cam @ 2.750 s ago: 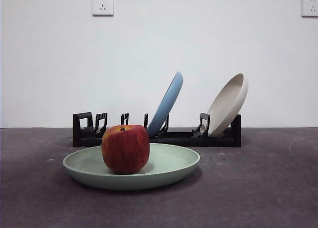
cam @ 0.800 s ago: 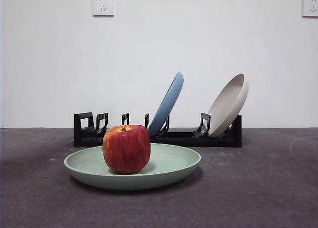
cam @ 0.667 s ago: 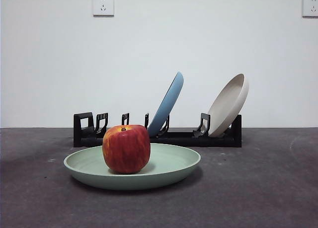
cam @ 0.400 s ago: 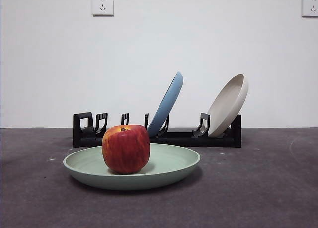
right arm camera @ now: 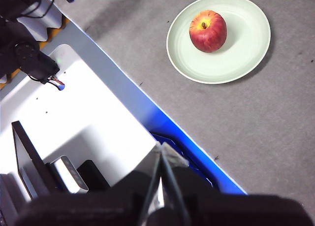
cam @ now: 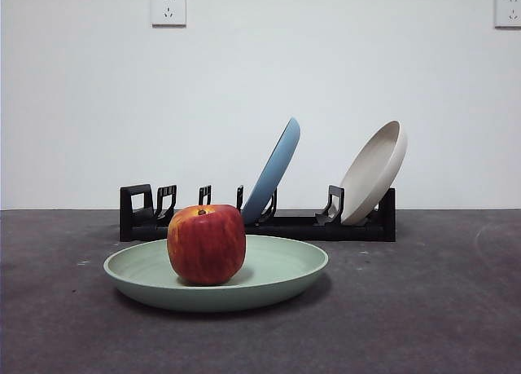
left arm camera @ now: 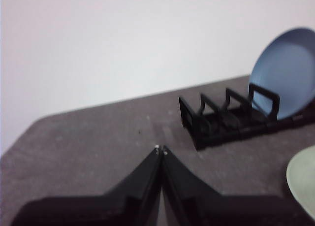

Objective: Take the green plate from the plate rack,put the plate on the table,take the apple from the table,put the apple in the plate

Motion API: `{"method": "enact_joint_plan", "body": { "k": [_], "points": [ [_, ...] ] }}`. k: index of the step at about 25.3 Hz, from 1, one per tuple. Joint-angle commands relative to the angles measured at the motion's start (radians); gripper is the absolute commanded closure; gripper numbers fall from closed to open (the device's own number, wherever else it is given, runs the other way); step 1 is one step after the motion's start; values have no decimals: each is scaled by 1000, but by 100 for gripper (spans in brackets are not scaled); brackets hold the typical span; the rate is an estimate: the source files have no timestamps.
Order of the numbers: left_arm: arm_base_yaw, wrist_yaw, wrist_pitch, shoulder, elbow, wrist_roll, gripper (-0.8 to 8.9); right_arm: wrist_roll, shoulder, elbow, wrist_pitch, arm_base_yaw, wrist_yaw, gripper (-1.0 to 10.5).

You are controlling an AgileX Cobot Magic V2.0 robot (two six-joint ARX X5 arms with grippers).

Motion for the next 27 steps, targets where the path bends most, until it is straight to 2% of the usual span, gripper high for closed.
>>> {"method": "enact_joint_plan", "body": {
  "k": [1,11,14,27],
  "points": [
    [3,2,-24,-11,-21,-15,817,-7,-5,0,-18,2,3,946],
    [3,6,-158,-35,-61,-143,817,-7,-23,0,-18,2,3,946],
    [3,6,-156,-35,-61,-192,817,-7,-24,0,-18,2,3,946],
    [3,3,-157,-35,-61,-198,817,-6,-38,0,-18,2,3,946]
  ]
}}
